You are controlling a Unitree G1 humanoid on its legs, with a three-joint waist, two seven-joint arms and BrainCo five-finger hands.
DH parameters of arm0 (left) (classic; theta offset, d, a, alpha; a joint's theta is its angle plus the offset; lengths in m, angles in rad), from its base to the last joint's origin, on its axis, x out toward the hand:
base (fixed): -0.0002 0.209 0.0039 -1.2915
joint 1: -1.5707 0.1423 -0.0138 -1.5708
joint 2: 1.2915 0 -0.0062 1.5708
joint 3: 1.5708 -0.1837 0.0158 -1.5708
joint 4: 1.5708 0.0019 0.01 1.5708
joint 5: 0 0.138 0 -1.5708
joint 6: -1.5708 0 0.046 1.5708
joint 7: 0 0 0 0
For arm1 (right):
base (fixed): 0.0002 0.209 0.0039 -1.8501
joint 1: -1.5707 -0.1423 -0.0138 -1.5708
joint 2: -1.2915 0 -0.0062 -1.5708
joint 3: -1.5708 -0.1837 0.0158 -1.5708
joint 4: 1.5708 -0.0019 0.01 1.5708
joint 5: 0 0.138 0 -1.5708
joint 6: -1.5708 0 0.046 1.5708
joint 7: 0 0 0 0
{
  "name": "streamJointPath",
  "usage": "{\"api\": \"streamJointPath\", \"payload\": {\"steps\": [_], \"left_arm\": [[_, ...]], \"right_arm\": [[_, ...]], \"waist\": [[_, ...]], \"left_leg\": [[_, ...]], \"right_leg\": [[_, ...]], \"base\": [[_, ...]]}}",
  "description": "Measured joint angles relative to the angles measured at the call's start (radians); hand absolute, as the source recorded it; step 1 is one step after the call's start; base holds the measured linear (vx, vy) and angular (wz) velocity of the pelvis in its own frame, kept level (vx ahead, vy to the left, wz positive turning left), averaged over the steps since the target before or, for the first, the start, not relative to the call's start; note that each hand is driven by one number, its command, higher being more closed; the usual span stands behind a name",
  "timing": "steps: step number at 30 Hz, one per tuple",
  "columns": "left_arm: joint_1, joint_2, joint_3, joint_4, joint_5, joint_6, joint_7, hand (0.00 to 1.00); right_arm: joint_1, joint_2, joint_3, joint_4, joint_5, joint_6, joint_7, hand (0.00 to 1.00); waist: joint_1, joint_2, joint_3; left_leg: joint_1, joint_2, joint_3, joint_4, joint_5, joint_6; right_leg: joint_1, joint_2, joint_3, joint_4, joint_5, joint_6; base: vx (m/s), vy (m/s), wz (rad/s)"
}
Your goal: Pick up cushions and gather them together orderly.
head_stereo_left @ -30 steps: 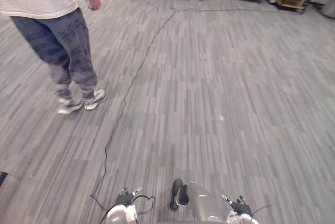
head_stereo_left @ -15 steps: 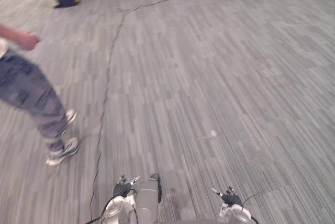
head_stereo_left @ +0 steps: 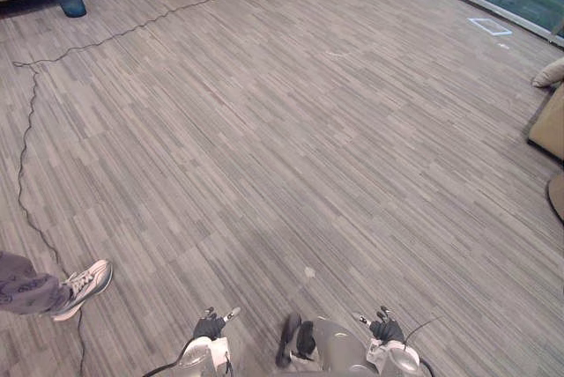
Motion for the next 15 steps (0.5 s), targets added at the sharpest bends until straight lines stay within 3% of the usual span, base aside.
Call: {"api": "streamJointPath", "payload": {"steps": [1,2,3,4,5,7,10,12,15], "left_arm": [[0.000,-0.011,0.023,-0.001,0.003,0.001,-0.001,0.00],[-0.004,-0.012,0.028,-0.001,0.005,0.002,-0.001,0.00],[0.001,-0.017,0.049,-0.002,0.015,0.004,-0.001,0.00],[0.006,-0.018,0.065,-0.005,0.017,0.005,-0.001,0.00],[0.008,-0.015,0.064,-0.023,0.018,0.008,-0.001,0.00],[0.014,-0.003,0.061,-0.051,0.017,0.005,0.002,0.00],[0.030,0.001,0.049,-0.085,-0.009,-0.015,0.001,0.00],[0.035,-0.010,0.045,-0.103,-0.032,-0.031,0.001,0.00],[0.037,-0.014,0.040,-0.110,-0.045,-0.043,0.002,0.00]], "right_arm": [[-0.004,-0.015,-0.004,0.000,-0.001,0.004,0.005,0.00],[-0.006,-0.022,-0.003,-0.002,-0.002,0.006,0.005,0.00],[-0.010,-0.024,0.004,-0.008,-0.002,0.006,0.006,0.00],[-0.012,-0.024,0.006,-0.012,0.000,0.006,0.003,0.00],[-0.020,-0.024,0.009,-0.008,0.001,0.007,0.000,0.00],[-0.029,-0.014,0.028,0.012,0.005,0.012,-0.002,0.00],[-0.052,0.001,0.050,0.029,0.011,0.013,-0.004,0.00],[-0.049,0.018,0.047,0.028,0.011,0.015,-0.008,0.00],[-0.047,0.019,0.053,0.029,0.010,0.015,-0.008,0.00]], "waist": [[-0.004,0.025,-0.009],[-0.006,0.045,-0.005],[-0.003,0.059,0.004],[-0.002,0.073,0.013],[0.005,0.073,0.040],[0.021,0.049,0.056],[0.042,0.040,0.057],[0.053,0.039,0.058],[0.071,0.033,0.051]], "left_leg": [[-0.016,0.040,-0.018,0.081,0.003,-0.003],[-0.088,0.078,-0.038,0.264,0.044,-0.009],[-0.195,0.108,-0.081,0.519,0.186,0.044],[-0.271,0.132,-0.120,0.694,0.212,0.054],[-0.368,0.158,-0.146,0.906,0.209,0.056],[-0.487,0.146,-0.193,1.003,0.185,0.058],[-0.674,0.125,-0.214,0.882,0.145,0.037],[-0.750,0.061,-0.212,0.616,0.118,0.040],[-0.770,0.012,-0.214,0.284,0.179,0.027]], "right_leg": [[0.023,0.020,-0.007,0.006,-0.021,-0.011],[0.055,0.050,-0.005,-0.015,-0.042,0.011],[0.112,0.083,0.034,-0.051,-0.064,0.015],[0.159,0.103,0.057,-0.068,-0.074,0.013],[0.257,0.124,0.109,-0.092,-0.098,0.014],[0.378,0.125,0.187,-0.141,-0.121,0.020],[0.500,0.112,0.315,-0.222,-0.163,0.046],[0.580,0.075,0.406,-0.234,-0.205,0.079],[0.652,0.030,0.508,-0.255,-0.260,0.129]], "base": [[0.71,-0.086,0.12],[0.84,-0.110,-0.24],[0.69,-0.086,-0.39],[0.79,-0.072,-0.79],[0.64,-0.031,-0.73],[0.58,-0.018,-0.92],[0.53,0.079,-1.18],[0.62,0.222,-1.03],[0.66,0.280,-1.15]]}}
